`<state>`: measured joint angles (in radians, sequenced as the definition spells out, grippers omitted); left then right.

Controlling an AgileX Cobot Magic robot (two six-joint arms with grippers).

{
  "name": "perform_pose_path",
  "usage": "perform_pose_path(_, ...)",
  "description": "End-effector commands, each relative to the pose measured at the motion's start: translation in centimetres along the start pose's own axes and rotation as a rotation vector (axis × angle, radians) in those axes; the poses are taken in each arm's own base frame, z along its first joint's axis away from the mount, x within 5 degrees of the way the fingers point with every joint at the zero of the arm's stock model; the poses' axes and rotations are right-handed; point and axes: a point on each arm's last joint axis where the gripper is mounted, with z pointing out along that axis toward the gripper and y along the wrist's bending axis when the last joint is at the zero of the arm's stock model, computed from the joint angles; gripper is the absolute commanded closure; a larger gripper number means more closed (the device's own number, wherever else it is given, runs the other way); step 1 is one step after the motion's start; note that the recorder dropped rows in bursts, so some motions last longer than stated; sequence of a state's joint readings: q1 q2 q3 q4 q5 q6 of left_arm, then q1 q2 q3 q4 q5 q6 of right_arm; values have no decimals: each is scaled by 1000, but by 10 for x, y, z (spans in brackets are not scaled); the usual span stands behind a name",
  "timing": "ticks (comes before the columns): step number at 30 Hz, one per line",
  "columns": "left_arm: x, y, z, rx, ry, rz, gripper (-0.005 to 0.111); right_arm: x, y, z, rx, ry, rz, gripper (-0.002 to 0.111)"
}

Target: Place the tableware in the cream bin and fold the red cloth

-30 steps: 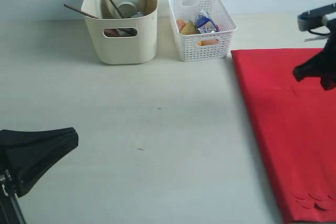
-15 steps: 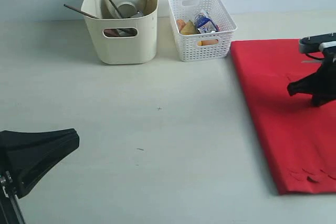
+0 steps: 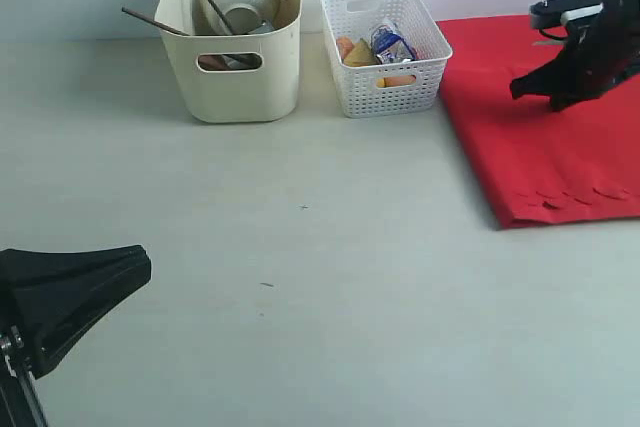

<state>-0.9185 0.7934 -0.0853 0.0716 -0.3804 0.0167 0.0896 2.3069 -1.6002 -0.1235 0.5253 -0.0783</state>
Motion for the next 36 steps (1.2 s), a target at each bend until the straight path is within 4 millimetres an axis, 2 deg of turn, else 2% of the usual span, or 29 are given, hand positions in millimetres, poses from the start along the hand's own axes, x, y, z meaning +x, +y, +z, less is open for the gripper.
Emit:
perform_pose_path(1, 1, 0, 0, 0, 6, 10, 103, -15, 0, 20, -33, 42, 32, 108)
perform_pose_path(5, 1, 0, 0, 0, 6, 33, 103, -27, 3, 4, -101, 44, 48, 108)
perform_pose_path(8, 1, 0, 0, 0, 6, 34, 103, -33, 9, -22, -196, 51, 37, 108)
perform_pose_path(11, 1, 0, 0, 0, 8, 38, 103, -39, 9, -59, -240, 64, 37, 108)
perform_pose_path(14, 2, 1, -1, -4, 19, 53, 103, -41, 7, -108, -259, 74, 20, 108)
perform_pose_path(18, -1, 4, -5, -43, -8, 31, 103, -29, 8, -166, -269, -5, 38, 108)
perform_pose_path(21, -5, 15, -12, -145, -49, -19, 103, -10, 8, -203, -235, -132, 58, 108)
perform_pose_path(24, -7, 28, -20, -272, -73, -35, 103, 17, 11, -236, -224, -275, 114, 108)
perform_pose_path(26, -8, 35, -25, -343, -81, -18, 103, 41, 15, -249, -224, -355, 166, 108)
perform_pose_path(33, -2, 43, -30, -415, -32, -93, 103, 119, 37, -271, -232, -528, 259, 108)
perform_pose_path(36, -1, 43, -30, -412, -29, -94, 103, 150, 48, -278, -315, -524, 348, 108)
